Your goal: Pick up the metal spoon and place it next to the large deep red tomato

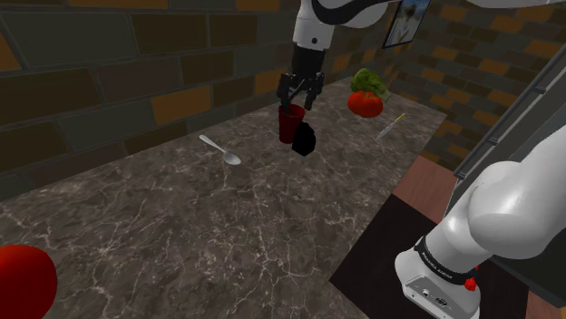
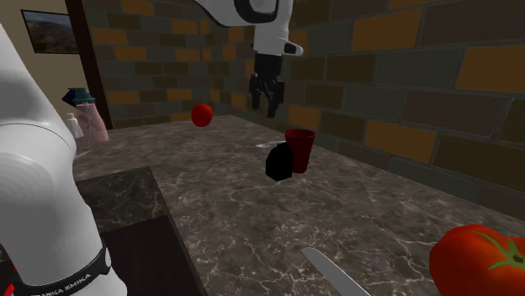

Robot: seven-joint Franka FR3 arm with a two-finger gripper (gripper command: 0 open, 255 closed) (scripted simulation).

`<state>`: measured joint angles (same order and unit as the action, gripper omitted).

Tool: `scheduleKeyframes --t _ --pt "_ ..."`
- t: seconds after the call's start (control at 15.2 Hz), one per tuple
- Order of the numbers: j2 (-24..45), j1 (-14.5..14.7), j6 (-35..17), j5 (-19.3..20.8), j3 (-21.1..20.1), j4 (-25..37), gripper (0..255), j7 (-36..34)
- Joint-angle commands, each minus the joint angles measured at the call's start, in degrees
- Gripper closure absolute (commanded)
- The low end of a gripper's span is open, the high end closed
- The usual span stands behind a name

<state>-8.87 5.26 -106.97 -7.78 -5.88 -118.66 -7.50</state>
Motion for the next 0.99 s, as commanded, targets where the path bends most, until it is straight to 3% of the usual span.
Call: scheduleKeyframes --t 0.0,0.53,0.92 --pt "4.36 0.45 -0.89 -0.03 -0.60 3.11 0 -0.45" --pt "22.27 2.93 -1.86 0.92 -2.69 18.69 0 -3.02" --pt "36.88 5.52 0.58 2.30 -3.57 34.70 0 -4.89"
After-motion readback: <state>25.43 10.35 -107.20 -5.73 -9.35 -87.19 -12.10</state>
